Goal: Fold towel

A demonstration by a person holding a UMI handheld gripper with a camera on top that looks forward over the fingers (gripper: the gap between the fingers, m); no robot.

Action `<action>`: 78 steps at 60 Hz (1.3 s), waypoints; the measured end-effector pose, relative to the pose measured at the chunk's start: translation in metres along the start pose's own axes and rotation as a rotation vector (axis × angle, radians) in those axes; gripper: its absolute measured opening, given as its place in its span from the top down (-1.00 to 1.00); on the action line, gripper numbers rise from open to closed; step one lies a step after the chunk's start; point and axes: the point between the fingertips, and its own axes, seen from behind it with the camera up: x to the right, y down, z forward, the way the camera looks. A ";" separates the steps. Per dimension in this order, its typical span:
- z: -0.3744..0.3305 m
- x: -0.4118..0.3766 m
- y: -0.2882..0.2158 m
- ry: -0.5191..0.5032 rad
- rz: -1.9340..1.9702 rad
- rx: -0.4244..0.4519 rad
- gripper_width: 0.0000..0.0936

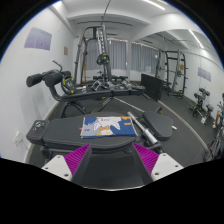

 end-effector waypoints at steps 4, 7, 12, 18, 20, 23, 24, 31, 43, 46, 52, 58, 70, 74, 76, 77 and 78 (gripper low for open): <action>0.005 -0.008 -0.002 -0.014 -0.013 0.003 -0.84; 0.014 -0.021 -0.004 -0.029 -0.025 0.003 -0.83; 0.037 -0.051 -0.009 -0.063 -0.032 -0.003 -0.83; 0.049 -0.082 -0.011 -0.099 -0.044 -0.004 -0.83; 0.055 -0.093 -0.011 -0.112 -0.052 -0.006 -0.83; 0.063 -0.110 -0.011 -0.133 -0.065 -0.006 -0.83; 0.067 -0.116 -0.011 -0.139 -0.070 -0.007 -0.83; 0.097 -0.151 -0.007 -0.166 -0.103 -0.006 -0.83; 0.181 -0.183 -0.010 -0.161 -0.119 0.011 -0.83; 0.209 -0.188 -0.010 -0.157 -0.118 0.009 -0.83; 0.268 -0.196 -0.011 -0.143 -0.123 0.009 -0.82; 0.329 -0.201 -0.004 -0.125 -0.133 -0.021 -0.81; 0.398 -0.193 0.020 -0.126 -0.128 -0.090 -0.41; 0.401 -0.189 0.018 -0.090 -0.159 -0.088 0.33; 0.401 -0.178 0.015 -0.028 -0.190 -0.080 0.91; 0.401 -0.174 0.014 -0.010 -0.202 -0.072 0.92; 0.400 -0.174 0.015 -0.002 -0.211 -0.074 0.93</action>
